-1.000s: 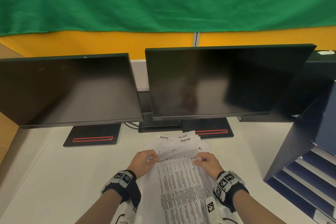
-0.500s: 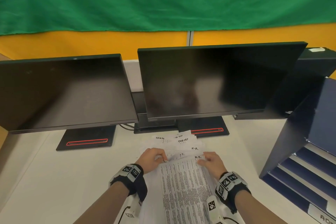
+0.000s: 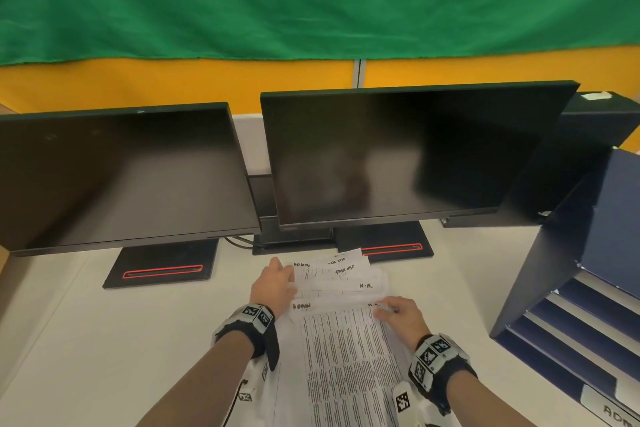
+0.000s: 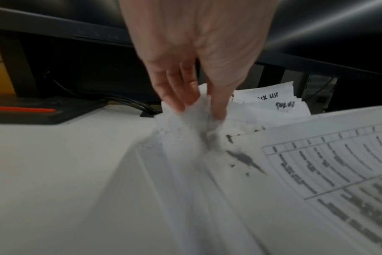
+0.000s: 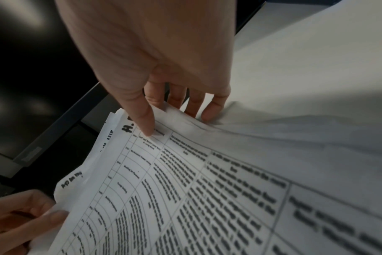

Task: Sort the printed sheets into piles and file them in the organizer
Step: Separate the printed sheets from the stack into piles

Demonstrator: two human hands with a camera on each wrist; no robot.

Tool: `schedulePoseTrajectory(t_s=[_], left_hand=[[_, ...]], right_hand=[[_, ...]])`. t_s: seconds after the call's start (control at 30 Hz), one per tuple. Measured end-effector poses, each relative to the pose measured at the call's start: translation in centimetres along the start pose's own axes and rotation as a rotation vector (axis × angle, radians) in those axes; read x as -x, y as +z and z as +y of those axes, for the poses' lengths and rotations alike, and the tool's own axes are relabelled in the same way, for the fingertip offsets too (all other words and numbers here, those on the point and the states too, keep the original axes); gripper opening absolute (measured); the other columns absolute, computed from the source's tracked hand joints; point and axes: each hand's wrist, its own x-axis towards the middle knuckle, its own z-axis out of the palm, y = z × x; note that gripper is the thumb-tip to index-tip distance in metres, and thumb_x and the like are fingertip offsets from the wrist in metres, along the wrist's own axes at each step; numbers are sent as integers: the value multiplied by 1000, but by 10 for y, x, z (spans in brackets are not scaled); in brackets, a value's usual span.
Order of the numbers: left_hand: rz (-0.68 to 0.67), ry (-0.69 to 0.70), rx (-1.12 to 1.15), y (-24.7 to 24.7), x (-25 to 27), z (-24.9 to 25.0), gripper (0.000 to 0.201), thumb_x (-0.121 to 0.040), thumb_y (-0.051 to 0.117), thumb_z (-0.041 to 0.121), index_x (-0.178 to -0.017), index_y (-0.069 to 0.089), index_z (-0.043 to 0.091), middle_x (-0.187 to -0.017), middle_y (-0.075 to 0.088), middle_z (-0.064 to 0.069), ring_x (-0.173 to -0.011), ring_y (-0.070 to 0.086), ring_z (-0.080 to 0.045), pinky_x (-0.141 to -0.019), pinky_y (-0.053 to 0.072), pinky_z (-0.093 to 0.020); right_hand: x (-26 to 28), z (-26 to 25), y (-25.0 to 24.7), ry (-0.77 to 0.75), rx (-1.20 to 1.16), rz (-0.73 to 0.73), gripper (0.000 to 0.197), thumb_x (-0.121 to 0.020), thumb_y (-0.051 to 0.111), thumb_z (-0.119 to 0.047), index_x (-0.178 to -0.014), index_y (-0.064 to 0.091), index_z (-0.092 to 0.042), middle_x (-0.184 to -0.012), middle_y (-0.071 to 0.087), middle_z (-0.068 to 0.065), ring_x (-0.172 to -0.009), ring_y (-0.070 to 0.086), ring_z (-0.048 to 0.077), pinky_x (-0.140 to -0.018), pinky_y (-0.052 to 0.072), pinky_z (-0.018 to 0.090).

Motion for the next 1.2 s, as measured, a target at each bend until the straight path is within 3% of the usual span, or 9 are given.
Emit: schedulePoseTrajectory(t_s=[0.2,0.3,0.4,0.5,0.57,0.67,0.83,0.97,1.2], left_hand=[[111,218,-318,-18,13,-13,29,-99,35,33,-114,55,18,-109,55,-1,-97,49,-17,-86,39,-28],[175,279,-355,-29,23,-16,23,-95,49,31,-110,63,20,-107,59,-2,-94,54,-20,-84,43,-28],[248,318,-287,-38,30,-14,17,-74,79,27,-89,72,23,-92,67,2,-78,60,-17,-70,51,-26],[254,240,24,-47,37,-4,12,-92,55,29,-98,59,20,-91,61,2,-79,56,-14,-72,46,-22],[307,105,332,-60,41,3,12,-98,41,30,-97,46,19,-79,57,3,-69,55,-12,-60,42,-19],[465,29,657,-89,45,2,13,-100,37,26,-98,42,14,-66,50,2,-54,47,-14,-49,37,-24],[751,65,726,-159,41,-29,3,-95,46,16,-95,48,13,-83,50,10,-72,47,-5,-69,41,-14],[697,-28,781,-188,30,-60,4,-92,48,24,-90,50,21,-84,51,10,-83,52,-14,-74,45,-37],[426,-109,739,-117,26,-51,7,-95,46,14,-93,53,12,-94,56,-5,-87,52,-20,-77,40,-33]], right_hand=[[-20,24,1,42,-25,-65,25,-68,71,-36,-89,74,-22,-100,73,2,-102,64,22,-99,45,48],[-28,29,5,44,-16,-87,43,-64,71,-50,-94,71,-18,-102,73,3,-102,65,23,-99,46,49],[-41,45,7,48,-17,-121,69,-60,73,-61,-106,67,-10,-113,69,8,-109,63,25,-102,44,49],[-33,37,4,56,-12,-133,85,-49,75,-63,-100,61,5,-107,67,22,-102,63,36,-97,46,52],[-19,19,0,62,-16,-132,79,-56,76,-54,-100,59,9,-105,66,26,-100,64,39,-95,47,54],[-9,4,-2,69,-50,-165,38,-81,68,-24,-103,65,8,-101,72,17,-97,68,30,-95,49,50],[-7,-2,1,107,-51,-162,40,-86,63,-18,-107,57,16,-106,68,24,-100,66,34,-95,49,50],[0,-15,3,143,-104,-180,24,-93,54,-12,-105,65,5,-104,71,17,-99,68,28,-95,50,43],[1,-17,6,218,-230,-113,25,-94,51,-10,-111,62,4,-104,69,16,-96,66,27,-81,50,32]])
